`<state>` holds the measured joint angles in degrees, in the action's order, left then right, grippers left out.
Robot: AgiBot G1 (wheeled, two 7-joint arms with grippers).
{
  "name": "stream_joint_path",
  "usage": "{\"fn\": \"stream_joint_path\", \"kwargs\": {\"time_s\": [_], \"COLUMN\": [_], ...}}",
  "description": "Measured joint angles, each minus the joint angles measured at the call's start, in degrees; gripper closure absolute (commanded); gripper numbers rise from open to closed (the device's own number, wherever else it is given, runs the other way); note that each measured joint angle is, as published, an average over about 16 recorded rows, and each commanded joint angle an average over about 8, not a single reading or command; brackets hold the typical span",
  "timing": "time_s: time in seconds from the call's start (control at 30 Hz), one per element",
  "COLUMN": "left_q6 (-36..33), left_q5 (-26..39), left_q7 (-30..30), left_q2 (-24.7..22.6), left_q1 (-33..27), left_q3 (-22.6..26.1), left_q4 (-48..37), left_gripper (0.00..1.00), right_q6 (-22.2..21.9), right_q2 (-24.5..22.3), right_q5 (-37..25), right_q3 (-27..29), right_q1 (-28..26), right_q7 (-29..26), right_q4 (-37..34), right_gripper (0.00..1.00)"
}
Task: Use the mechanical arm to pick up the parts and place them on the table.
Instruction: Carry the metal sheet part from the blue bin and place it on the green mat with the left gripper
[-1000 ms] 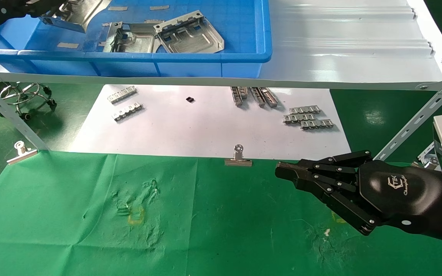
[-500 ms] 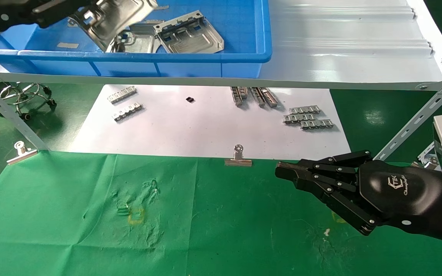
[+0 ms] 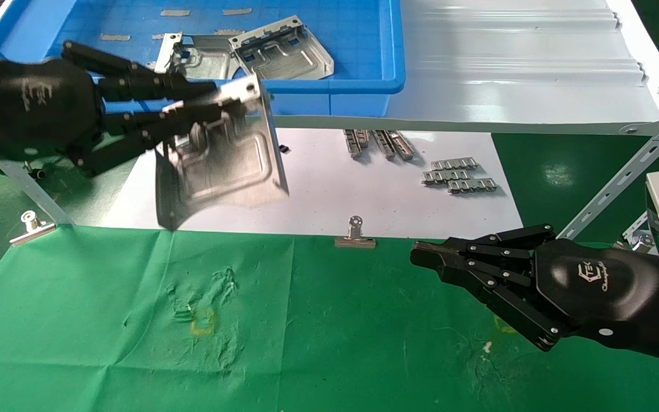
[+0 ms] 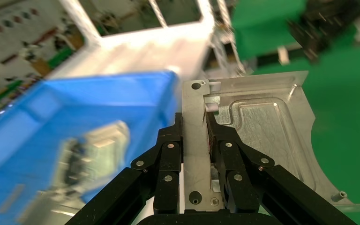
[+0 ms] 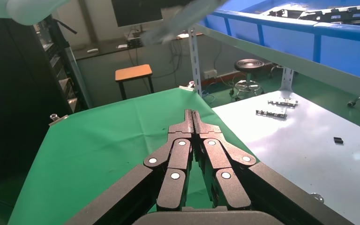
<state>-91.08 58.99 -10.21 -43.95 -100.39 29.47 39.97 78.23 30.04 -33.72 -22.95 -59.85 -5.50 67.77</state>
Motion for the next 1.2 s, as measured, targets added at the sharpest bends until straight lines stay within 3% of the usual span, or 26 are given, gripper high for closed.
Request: {"fn": "stream_joint_path", "kwargs": {"time_s": [0.23, 0.53, 1.2], "left_q6": [-0.2, 3.2, 14.2], "left_q5": [-1.8, 1.2, 8.3], "left_q7": [-5.6, -12.2, -18.9], "left_q2": [3.1, 5.1, 2.8], "left_q1": [2.8, 6.3, 13.3], "left_q3": [7.5, 14.6, 17.9], "left_q4": [5.4, 6.6, 5.7], "left_gripper": [1.00, 1.00, 1.00], "right_q6": [0.0, 0.0, 0.0], "right_q2": [0.0, 0.0, 0.0], "right_q5": [0.0, 0.0, 0.0], "right_q3": [0.0, 0.0, 0.0], "right_q1": [0.0, 0.0, 0.0], "right_q7": [0.0, 0.0, 0.0], "right_q4": [0.0, 0.0, 0.0], "right_gripper": [1.00, 1.00, 1.00]}}
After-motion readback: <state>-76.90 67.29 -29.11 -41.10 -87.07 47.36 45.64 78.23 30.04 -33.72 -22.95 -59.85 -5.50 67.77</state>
